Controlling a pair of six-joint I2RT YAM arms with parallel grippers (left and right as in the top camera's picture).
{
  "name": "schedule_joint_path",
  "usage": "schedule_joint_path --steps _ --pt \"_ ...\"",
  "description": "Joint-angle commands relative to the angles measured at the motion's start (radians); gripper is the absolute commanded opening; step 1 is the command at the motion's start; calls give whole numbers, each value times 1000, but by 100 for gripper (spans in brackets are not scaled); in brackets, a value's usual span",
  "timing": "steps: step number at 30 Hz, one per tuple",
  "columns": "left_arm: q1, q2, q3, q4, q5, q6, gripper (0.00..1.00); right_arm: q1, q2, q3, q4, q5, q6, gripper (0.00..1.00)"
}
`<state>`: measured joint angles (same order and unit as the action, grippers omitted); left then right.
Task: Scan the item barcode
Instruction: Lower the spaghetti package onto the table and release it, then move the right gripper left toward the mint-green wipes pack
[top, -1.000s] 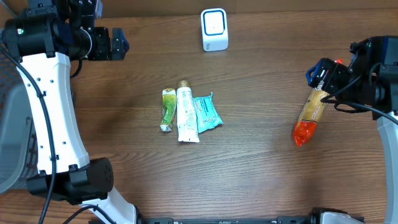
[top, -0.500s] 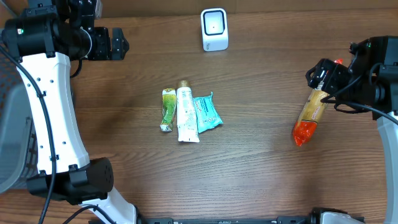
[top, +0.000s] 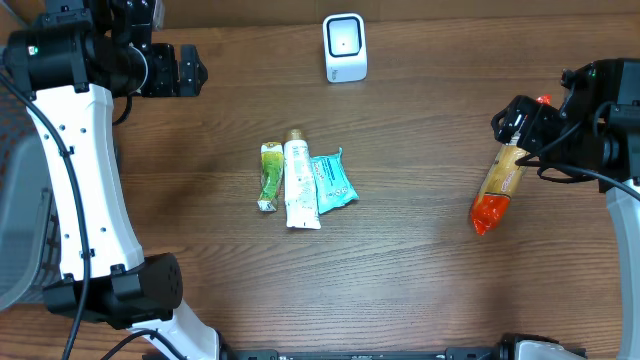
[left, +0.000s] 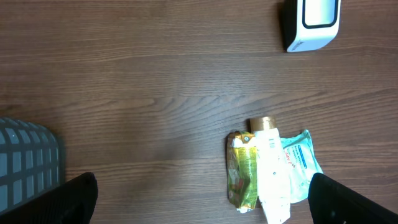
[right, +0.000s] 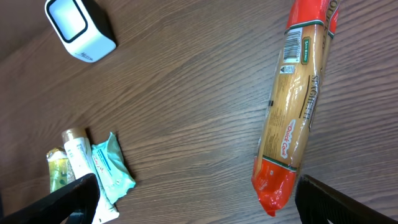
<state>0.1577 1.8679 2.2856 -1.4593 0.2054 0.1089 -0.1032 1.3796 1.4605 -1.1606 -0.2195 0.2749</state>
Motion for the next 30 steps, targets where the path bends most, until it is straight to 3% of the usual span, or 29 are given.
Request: schedule_joint_path --steps 1,30 --pt "-1 -10 6 0 1 19 100 1 -6 21 10 9 -27 100" --pt "-1 -9 6 0 1 19 100 4 69 18 26 -81 -14 100"
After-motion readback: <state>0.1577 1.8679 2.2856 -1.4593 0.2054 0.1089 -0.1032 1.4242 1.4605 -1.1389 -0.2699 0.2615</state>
